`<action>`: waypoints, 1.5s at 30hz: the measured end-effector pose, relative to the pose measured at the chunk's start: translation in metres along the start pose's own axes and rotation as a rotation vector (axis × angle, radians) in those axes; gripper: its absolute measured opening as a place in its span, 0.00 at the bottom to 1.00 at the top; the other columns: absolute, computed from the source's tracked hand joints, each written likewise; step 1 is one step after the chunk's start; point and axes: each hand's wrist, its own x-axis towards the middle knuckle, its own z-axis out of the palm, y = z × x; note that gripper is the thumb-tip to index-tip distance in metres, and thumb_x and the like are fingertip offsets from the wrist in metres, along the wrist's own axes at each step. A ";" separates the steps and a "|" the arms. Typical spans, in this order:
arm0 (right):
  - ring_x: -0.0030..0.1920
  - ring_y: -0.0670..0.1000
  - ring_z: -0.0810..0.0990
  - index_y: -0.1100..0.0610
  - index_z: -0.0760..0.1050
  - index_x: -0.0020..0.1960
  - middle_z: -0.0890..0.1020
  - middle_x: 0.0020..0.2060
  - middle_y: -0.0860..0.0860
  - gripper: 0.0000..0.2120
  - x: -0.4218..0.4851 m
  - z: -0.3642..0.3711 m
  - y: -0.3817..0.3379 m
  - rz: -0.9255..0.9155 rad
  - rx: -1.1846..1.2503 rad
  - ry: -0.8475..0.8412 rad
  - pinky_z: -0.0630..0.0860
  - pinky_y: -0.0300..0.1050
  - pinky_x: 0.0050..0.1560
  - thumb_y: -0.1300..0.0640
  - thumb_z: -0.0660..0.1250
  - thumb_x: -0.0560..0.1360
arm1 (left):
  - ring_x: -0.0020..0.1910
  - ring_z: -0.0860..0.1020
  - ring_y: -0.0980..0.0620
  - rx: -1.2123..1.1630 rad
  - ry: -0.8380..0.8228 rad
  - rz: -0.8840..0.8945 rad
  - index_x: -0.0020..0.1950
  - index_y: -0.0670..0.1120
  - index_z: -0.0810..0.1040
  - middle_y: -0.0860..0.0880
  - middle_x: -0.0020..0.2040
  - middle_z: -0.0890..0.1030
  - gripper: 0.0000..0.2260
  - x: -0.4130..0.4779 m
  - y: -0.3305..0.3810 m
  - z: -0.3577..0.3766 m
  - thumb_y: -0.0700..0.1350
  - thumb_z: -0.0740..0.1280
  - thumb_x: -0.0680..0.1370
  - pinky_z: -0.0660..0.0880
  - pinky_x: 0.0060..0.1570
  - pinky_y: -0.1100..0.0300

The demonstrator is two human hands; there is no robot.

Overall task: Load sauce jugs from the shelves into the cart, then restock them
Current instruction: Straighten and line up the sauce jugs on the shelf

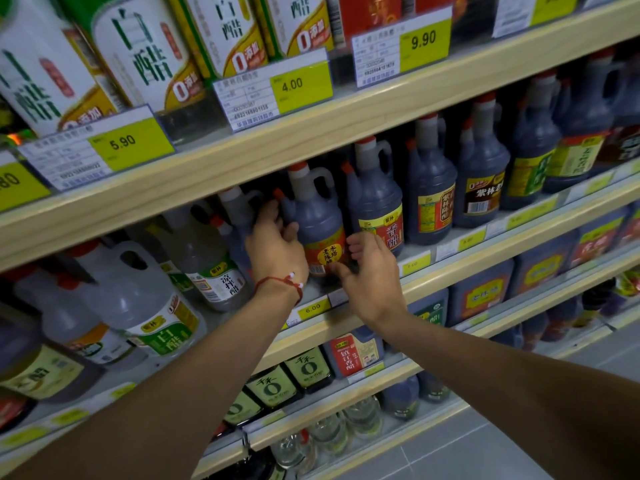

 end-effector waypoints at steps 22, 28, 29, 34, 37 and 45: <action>0.58 0.58 0.79 0.56 0.73 0.66 0.77 0.59 0.53 0.32 0.039 -0.049 0.023 0.140 -0.083 0.137 0.78 0.57 0.59 0.48 0.81 0.67 | 0.53 0.80 0.37 0.328 -0.003 0.094 0.52 0.41 0.81 0.39 0.51 0.84 0.09 -0.006 0.062 0.069 0.47 0.68 0.79 0.73 0.46 0.51; 0.57 0.56 0.77 0.55 0.71 0.60 0.75 0.55 0.51 0.32 0.036 -0.043 0.021 0.150 -0.054 0.212 0.77 0.56 0.60 0.46 0.83 0.64 | 0.52 0.80 0.38 0.315 0.015 0.042 0.53 0.42 0.82 0.39 0.51 0.84 0.08 -0.002 0.061 0.073 0.45 0.68 0.79 0.70 0.43 0.54; 0.57 0.56 0.77 0.55 0.70 0.59 0.75 0.54 0.51 0.32 0.036 -0.042 0.021 0.146 -0.058 0.221 0.77 0.56 0.60 0.46 0.83 0.64 | 0.53 0.81 0.38 0.306 0.021 0.042 0.55 0.42 0.83 0.39 0.52 0.84 0.08 -0.001 0.060 0.075 0.45 0.68 0.80 0.72 0.44 0.53; 0.55 0.55 0.77 0.52 0.66 0.55 0.73 0.53 0.50 0.32 0.039 -0.043 0.023 0.145 -0.052 0.227 0.77 0.53 0.57 0.47 0.84 0.64 | 0.56 0.81 0.39 0.262 0.031 0.018 0.61 0.44 0.82 0.40 0.55 0.84 0.11 -0.005 0.057 0.081 0.41 0.67 0.79 0.77 0.53 0.50; 0.55 0.56 0.77 0.53 0.67 0.56 0.73 0.54 0.50 0.32 0.038 -0.041 0.023 0.139 -0.052 0.243 0.78 0.54 0.56 0.47 0.84 0.64 | 0.60 0.80 0.39 0.169 0.002 -0.006 0.65 0.44 0.80 0.39 0.58 0.83 0.14 -0.005 0.053 0.082 0.38 0.67 0.79 0.77 0.58 0.50; 0.61 0.55 0.76 0.58 0.70 0.66 0.75 0.60 0.53 0.32 0.034 -0.046 0.025 0.101 -0.083 0.181 0.75 0.53 0.62 0.48 0.80 0.70 | 0.60 0.80 0.41 0.092 -0.037 0.024 0.63 0.44 0.81 0.41 0.57 0.84 0.14 -0.012 0.046 0.080 0.36 0.66 0.78 0.76 0.58 0.54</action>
